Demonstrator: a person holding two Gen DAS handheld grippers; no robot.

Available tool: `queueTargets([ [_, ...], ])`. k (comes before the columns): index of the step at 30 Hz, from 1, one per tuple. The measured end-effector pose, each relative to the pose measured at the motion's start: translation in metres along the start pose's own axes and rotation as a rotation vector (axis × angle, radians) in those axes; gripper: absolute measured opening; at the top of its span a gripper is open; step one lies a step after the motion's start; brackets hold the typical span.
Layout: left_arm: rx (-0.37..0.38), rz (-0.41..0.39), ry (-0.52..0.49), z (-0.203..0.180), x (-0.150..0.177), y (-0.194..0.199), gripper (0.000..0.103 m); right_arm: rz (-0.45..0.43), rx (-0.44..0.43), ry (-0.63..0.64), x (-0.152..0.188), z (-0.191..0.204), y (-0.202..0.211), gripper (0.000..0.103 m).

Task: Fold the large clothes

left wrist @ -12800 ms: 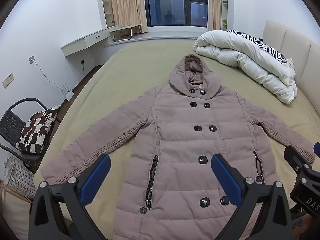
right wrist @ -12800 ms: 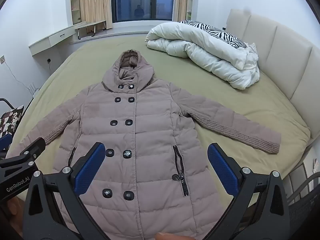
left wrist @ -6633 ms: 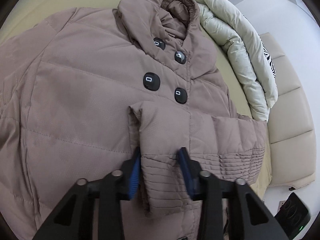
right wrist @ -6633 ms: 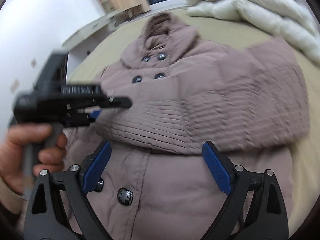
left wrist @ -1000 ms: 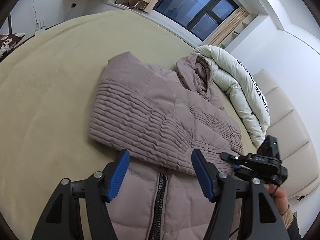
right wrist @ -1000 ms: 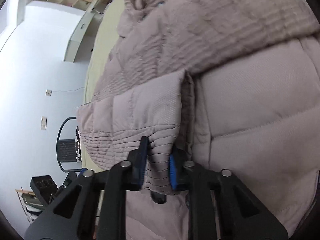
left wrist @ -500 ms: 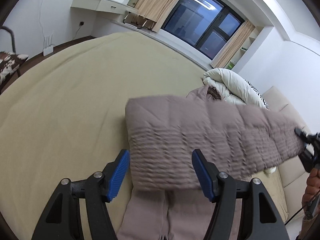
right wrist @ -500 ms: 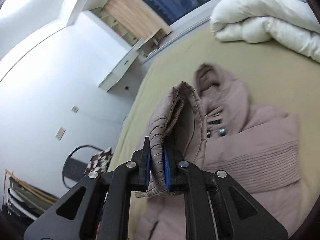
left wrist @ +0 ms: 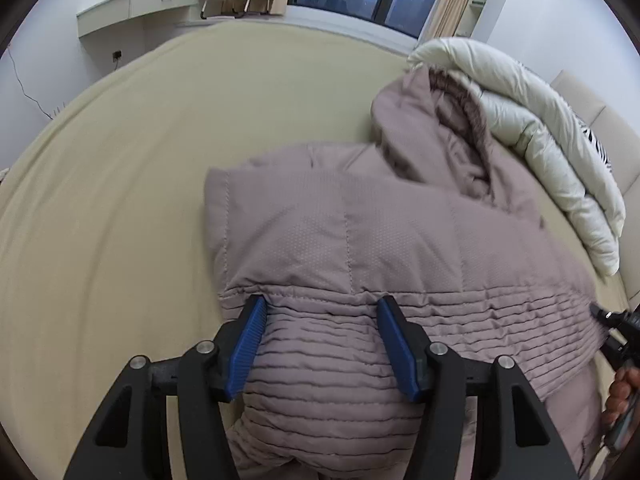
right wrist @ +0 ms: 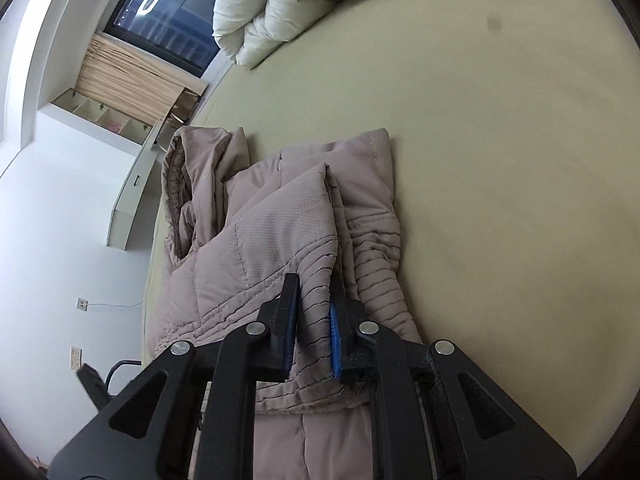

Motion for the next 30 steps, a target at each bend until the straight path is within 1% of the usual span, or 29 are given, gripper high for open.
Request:
queueTargets([
  [1,-0.003,0.006,-0.011,0.0,0.003,-0.004,0.062,-0.001,-0.003,-0.007,0.001,-0.002,-0.005,0.014],
  [2,-0.005,0.008,-0.02,-0.001,0.005,-0.005,0.062,-0.014,0.012,-0.008,-0.004,-0.002,0.001,0.018],
  [3,-0.005,0.013,-0.025,-0.002,0.005,-0.005,0.062,-0.03,0.035,-0.006,-0.008,-0.012,0.009,0.02],
  [4,-0.005,0.018,-0.025,-0.002,0.004,-0.004,0.062,-0.061,0.091,-0.006,-0.017,-0.018,0.017,0.03],
  [5,-0.013,0.015,-0.026,-0.002,0.003,0.002,0.061,-0.109,0.155,-0.018,-0.024,-0.02,0.035,0.05],
  [6,-0.023,-0.014,-0.026,-0.004,-0.001,0.013,0.057,-0.159,0.148,-0.027,-0.032,-0.019,0.05,0.057],
  [7,-0.012,-0.065,-0.024,-0.008,-0.005,0.026,0.057,-0.195,0.118,-0.016,-0.037,-0.013,0.061,0.062],
  [8,0.01,-0.105,-0.023,-0.014,-0.007,0.035,0.057,-0.218,0.082,0.036,-0.041,0.008,0.068,0.066],
  [9,0.012,-0.121,-0.026,-0.018,-0.008,0.036,0.057,-0.208,0.07,0.088,-0.042,0.025,0.069,0.066],
  [10,0.01,-0.112,-0.037,-0.022,-0.006,0.031,0.057,-0.19,0.06,0.137,-0.039,0.041,0.066,0.066],
  [11,0.003,-0.073,-0.057,-0.026,0.0,0.018,0.057,-0.16,0.049,0.201,-0.034,0.062,0.055,0.066],
  [12,-0.021,-0.051,-0.074,-0.025,0.004,0.006,0.057,-0.136,0.045,0.241,-0.028,0.075,0.047,0.066],
  [13,-0.038,-0.047,-0.092,-0.024,0.008,-0.002,0.057,-0.101,0.044,0.284,-0.018,0.086,0.033,0.066],
  [14,-0.045,-0.053,-0.103,-0.025,0.009,-0.002,0.058,-0.028,0.072,0.338,-0.004,0.093,0.01,0.066],
  [15,-0.051,-0.049,-0.11,-0.027,0.009,0.0,0.057,0.057,0.121,0.374,0.011,0.09,-0.014,0.066],
  [16,-0.05,-0.043,-0.109,-0.028,0.007,0.005,0.057,0.154,0.188,0.399,0.029,0.077,-0.042,0.066],
  [17,-0.041,-0.051,-0.099,-0.03,0.001,0.015,0.057,0.156,0.219,0.422,0.037,0.077,-0.047,0.066],
  [18,-0.032,-0.077,-0.096,-0.034,-0.007,0.024,0.057,0.143,0.239,0.46,0.036,0.083,-0.045,0.066],
  [19,-0.026,-0.112,-0.102,-0.039,-0.016,0.034,0.058,0.125,0.233,0.467,0.031,0.09,-0.04,0.066],
  [20,-0.018,-0.14,-0.118,-0.047,-0.03,0.04,0.061,0.078,0.203,0.449,0.021,0.097,-0.032,0.066],
  [21,-0.017,-0.14,-0.128,-0.057,-0.041,0.036,0.072,0.022,0.167,0.425,0.007,0.102,-0.024,0.066],
  [22,-0.011,-0.134,-0.131,-0.066,-0.053,0.03,0.074,-0.015,0.149,0.409,-0.004,0.105,-0.018,0.066],
  [23,-0.002,-0.132,-0.134,-0.077,-0.067,0.022,0.074,-0.054,0.135,0.389,-0.018,0.108,-0.014,0.066],
  [24,0.0,-0.134,-0.145,-0.09,-0.08,0.013,0.075,-0.062,0.125,0.381,-0.028,0.109,-0.017,0.066],
  [25,-0.01,-0.134,-0.165,-0.105,-0.094,0.001,0.077,-0.059,0.109,0.375,-0.031,0.11,-0.02,0.066],
  [27,-0.019,-0.113,-0.182,-0.131,-0.115,-0.025,0.081,-0.021,0.102,0.386,-0.033,0.11,-0.043,0.066],
  [29,-0.014,-0.09,-0.187,-0.153,-0.132,-0.049,0.083,0.034,0.14,0.412,-0.025,0.099,-0.075,0.067],
  [30,-0.035,-0.091,-0.198,-0.163,-0.141,-0.06,0.084,0.048,0.164,0.442,-0.02,0.088,-0.092,0.068],
])
Point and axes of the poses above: each gripper's, at about its wrist camera, not at the fingertips, and y roughly against the way its jaws point, z to its left, x to its underside, the point moved 9 cm from there along -y, roughly the way its jaws point, and after that the axes turned 9 degrees about y, right-handed, at the moved point
